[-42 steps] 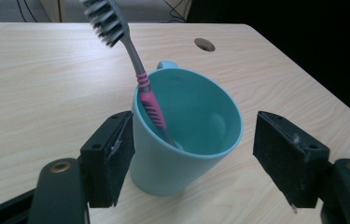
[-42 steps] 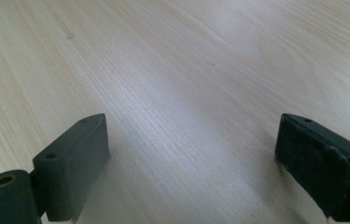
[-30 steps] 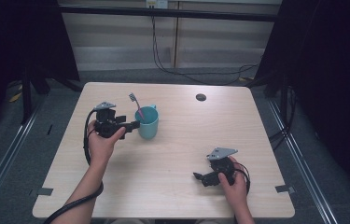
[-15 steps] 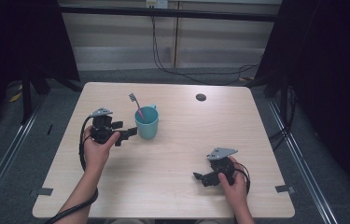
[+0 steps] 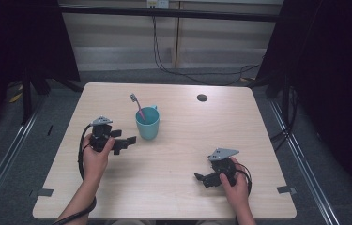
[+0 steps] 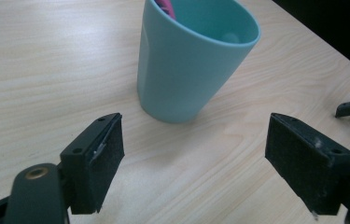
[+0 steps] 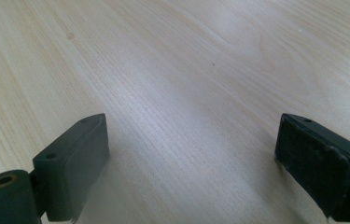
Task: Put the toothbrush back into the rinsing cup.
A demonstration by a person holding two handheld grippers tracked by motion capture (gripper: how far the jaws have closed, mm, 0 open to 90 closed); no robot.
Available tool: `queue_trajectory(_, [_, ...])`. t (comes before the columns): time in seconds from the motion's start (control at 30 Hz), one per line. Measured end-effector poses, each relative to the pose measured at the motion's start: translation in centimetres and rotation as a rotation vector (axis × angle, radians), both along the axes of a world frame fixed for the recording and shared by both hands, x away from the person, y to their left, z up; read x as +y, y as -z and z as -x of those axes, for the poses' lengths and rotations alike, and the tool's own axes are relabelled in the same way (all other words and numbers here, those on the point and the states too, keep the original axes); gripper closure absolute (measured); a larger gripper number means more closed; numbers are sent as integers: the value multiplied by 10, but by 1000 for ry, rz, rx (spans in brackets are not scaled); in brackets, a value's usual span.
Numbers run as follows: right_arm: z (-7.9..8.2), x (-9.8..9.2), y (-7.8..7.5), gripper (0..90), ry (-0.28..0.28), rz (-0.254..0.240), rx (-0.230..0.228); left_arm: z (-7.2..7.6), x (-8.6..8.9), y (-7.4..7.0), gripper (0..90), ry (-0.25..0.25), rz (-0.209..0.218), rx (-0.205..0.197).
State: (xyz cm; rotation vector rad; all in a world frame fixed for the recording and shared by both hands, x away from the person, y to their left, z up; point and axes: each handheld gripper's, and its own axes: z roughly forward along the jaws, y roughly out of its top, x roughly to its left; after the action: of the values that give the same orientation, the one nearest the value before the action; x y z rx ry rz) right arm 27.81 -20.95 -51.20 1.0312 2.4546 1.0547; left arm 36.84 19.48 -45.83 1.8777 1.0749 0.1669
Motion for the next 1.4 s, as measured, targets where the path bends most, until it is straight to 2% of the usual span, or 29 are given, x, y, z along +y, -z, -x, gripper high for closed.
queue_trajectory(0.6, [0,0,0,92,0,0,0,16,-2,23,180,19,-57,8])
queue_trajectory(0.83, [0,0,0,92,0,0,0,23,-4,31,186,34,-106,0])
queue_trajectory(1.1, [0,0,0,91,0,0,0,27,-8,36,187,48,-125,-9])
queue_trajectory(1.4, [0,0,0,92,1,0,1,32,-10,44,186,61,-173,-4])
